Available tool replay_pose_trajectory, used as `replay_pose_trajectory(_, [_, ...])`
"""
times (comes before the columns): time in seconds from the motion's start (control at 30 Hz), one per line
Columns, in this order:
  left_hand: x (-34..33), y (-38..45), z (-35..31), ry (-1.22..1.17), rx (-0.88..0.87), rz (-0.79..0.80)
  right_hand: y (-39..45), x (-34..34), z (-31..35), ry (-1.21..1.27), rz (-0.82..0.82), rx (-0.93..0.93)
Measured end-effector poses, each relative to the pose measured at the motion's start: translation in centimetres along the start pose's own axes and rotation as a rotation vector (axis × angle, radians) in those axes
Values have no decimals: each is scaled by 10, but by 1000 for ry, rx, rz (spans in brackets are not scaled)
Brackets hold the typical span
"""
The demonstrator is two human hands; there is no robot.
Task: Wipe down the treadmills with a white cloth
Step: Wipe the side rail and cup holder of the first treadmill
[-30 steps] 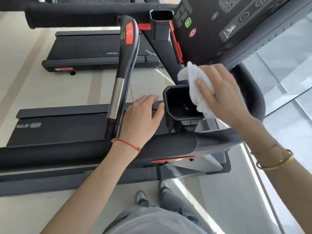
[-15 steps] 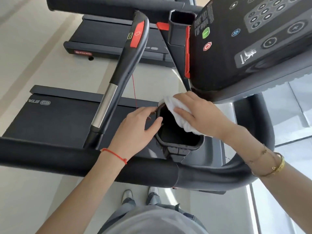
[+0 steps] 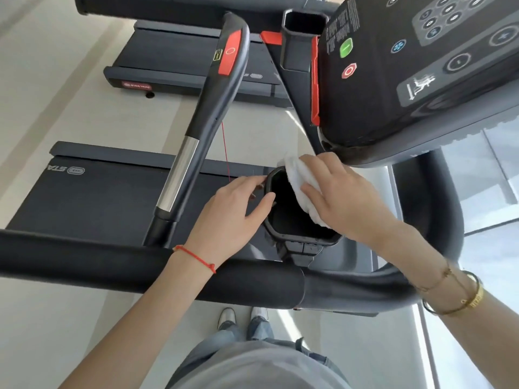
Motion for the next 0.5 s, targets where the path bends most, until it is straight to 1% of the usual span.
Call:
replay_pose_trajectory(0.13, [2, 3, -1, 52, -36, -5, -18, 5, 17, 111, -119, -99])
replay_pose_trajectory(0.17, [3, 4, -1, 77, -51, -8, -24, 4, 17, 166, -156, -168])
replay_pose_trajectory(0.23, [5, 9, -2, 115, -79, 10, -43, -2, 10, 371, -216, -387])
replay_pose_trajectory(0.27, [5, 11, -2, 118, -90, 28, -54, -6, 9, 454, -235, -468])
replay_pose_trajectory(0.37, [3, 12, -6, 91, -118, 62, -60, -11, 3, 519, -238, -551])
replay_pose_trajectory(0.5, [0, 11, -6, 30, -126, 87, -28, -14, -17, 553, -135, -564])
Point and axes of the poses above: each hand's wrist, its own y-axis towards the middle knuckle, its own x-axis out of the back of the hand, z = x × y, the point moved 7 cm from there along y, towards the middle knuckle, and after that the axes turned 14 degrees about x, right-handed, at the moved point
